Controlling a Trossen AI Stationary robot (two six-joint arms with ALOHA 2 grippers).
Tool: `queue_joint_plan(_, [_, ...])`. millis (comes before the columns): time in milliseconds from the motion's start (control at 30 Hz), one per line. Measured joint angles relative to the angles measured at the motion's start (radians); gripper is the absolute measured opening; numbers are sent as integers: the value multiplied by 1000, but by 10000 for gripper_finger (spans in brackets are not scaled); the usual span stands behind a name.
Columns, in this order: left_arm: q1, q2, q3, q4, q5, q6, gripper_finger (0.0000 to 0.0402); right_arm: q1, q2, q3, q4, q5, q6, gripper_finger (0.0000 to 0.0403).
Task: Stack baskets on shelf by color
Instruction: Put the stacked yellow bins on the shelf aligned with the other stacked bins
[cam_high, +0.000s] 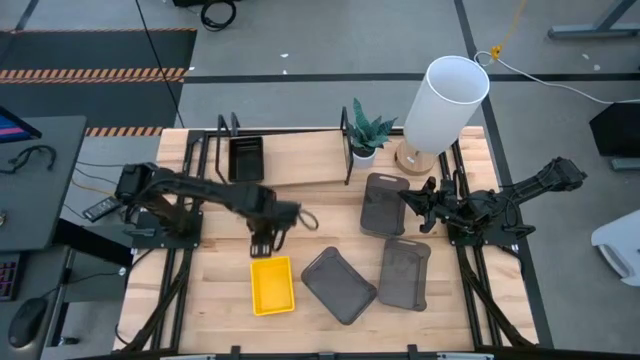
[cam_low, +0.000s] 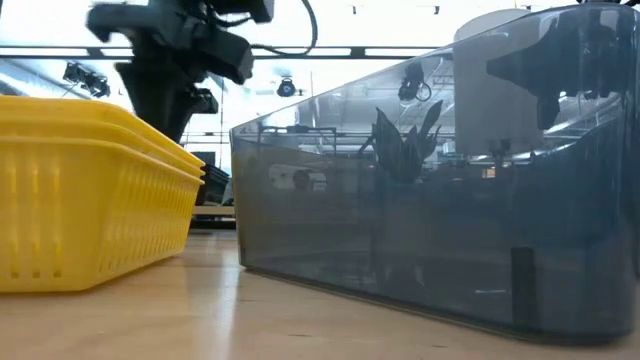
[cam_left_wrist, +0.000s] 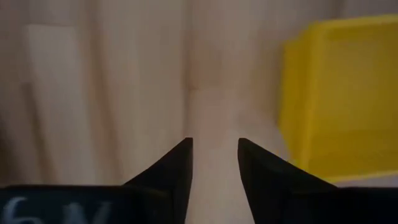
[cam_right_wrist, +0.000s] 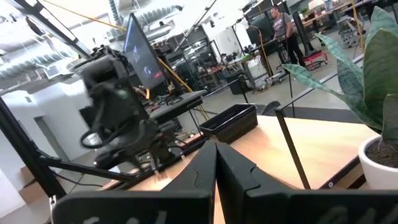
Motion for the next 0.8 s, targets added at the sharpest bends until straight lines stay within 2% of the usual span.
queue_joint_plan(400, [-146,0,-5,144,-35,-204,211,0,0,0,0,0,-1,15])
queue_joint_plan(567, [-179,11,-16,176,-36,-254,214,0,0,0,0,0,-1,15])
queue_joint_plan(800, [-190,30,-140,283,-33,-271,193,0,1,0,-7,0,7,15])
